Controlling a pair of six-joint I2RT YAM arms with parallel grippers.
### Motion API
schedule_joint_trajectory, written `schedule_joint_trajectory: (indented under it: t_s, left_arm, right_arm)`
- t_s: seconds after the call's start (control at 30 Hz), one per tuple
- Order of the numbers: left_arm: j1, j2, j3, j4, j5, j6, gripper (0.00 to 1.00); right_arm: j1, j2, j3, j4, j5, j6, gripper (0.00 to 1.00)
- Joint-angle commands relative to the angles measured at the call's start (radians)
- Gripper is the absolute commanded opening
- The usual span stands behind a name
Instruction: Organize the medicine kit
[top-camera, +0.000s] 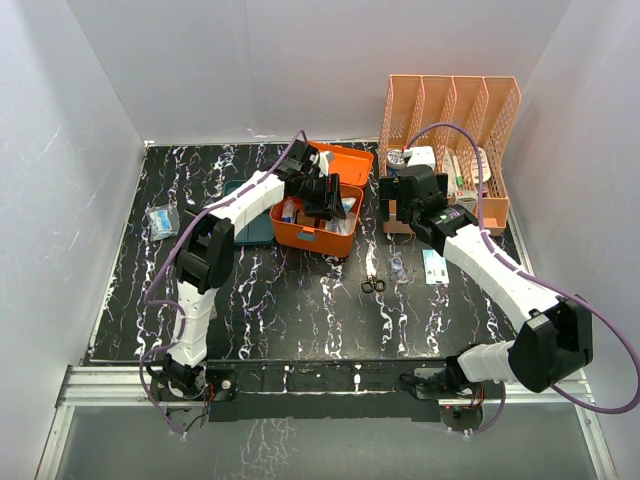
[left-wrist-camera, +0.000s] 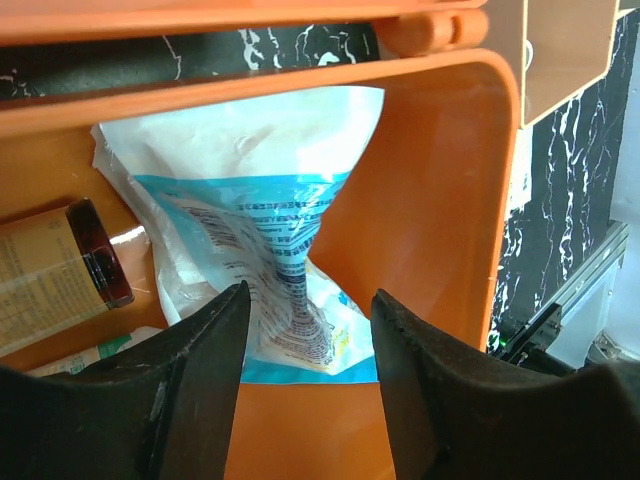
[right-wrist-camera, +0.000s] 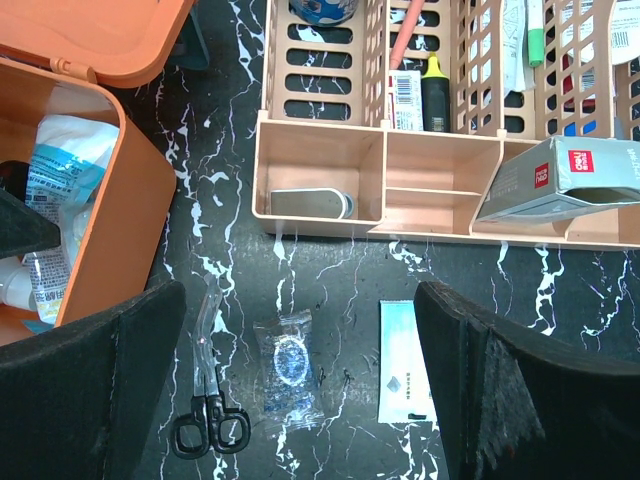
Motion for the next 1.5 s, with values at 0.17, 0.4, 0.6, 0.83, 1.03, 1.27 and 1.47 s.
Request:
schedule_joint_trajectory:
  t_s: [0.17, 0.4, 0.6, 0.83, 1.03, 1.27, 1.47]
  left_arm:
    - [-0.005, -0.096, 0.088, -0.072, 0.011, 0.087, 0.50]
    - [0.091, -0.266, 0.035, -0.042, -0.136, 0.129, 0.50]
    - [0.374, -0.300, 0.040, -0.159, -0.235, 0.186, 0.53]
    - [0.634, -0.271, 0.000, -0.286, -0.283, 0.282, 0.61]
    - [0.754, -0.232, 0.006, -0.352, -0.352, 0.357, 0.63]
    - [0.821, -0.137, 0.021, -0.413, -0.429, 0.424, 0.63]
    - [0.830, -0.098, -0.023, -0.355, -0.492, 0.449, 0.63]
  right_arm:
    - [-0.006, -0.023, 0.023, 0.041, 0.011, 0.000, 0.98]
    - [-0.007, -0.008, 0.051, 0.038, 0.012, -0.024, 0.98]
    - [-0.007, 0.038, 0.105, 0.038, -0.017, -0.052, 0.98]
    - [-0.007, 0.067, 0.113, 0.062, -0.044, -0.060, 0.98]
    - [-0.007, 0.037, 0.067, 0.071, -0.048, -0.050, 0.98]
    - [-0.009, 0.013, 0.034, 0.072, -0.039, -0.041, 0.98]
    - [-0.011, 0.010, 0.034, 0.070, -0.035, -0.037, 0.98]
